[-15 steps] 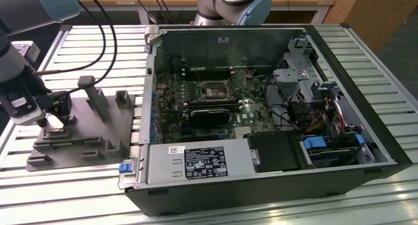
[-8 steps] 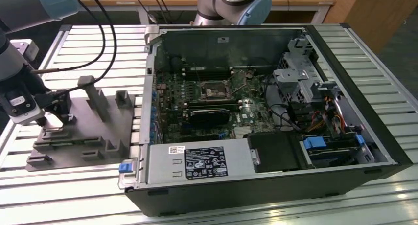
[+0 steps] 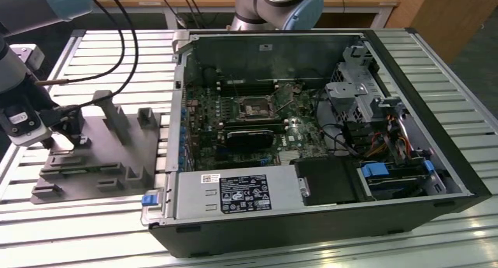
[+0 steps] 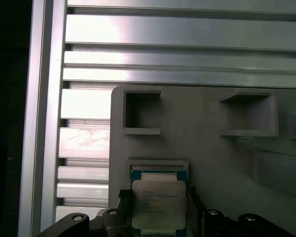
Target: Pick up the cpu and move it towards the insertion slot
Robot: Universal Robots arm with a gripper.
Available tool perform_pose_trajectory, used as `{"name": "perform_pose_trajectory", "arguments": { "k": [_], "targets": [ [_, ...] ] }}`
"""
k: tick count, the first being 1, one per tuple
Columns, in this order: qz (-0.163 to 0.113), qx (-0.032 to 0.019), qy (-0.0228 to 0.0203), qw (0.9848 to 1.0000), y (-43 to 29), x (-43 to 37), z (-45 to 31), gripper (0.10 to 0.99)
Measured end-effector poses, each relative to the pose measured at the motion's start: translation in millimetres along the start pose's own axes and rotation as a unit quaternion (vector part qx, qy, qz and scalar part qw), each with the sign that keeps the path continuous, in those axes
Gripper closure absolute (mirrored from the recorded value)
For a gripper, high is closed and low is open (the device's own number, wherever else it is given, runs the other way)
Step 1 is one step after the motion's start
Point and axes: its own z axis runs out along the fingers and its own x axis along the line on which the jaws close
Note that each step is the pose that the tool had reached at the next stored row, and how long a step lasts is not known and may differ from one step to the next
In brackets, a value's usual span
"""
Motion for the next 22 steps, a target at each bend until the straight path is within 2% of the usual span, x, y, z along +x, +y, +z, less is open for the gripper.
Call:
{"name": "perform_pose_trajectory", "arguments": {
  "k": [22],
  "targets": [
    [0.000, -0.0022, -0.0001, 1.0000, 1.1, 0.0, -17.1, 0.553]
  ]
}}
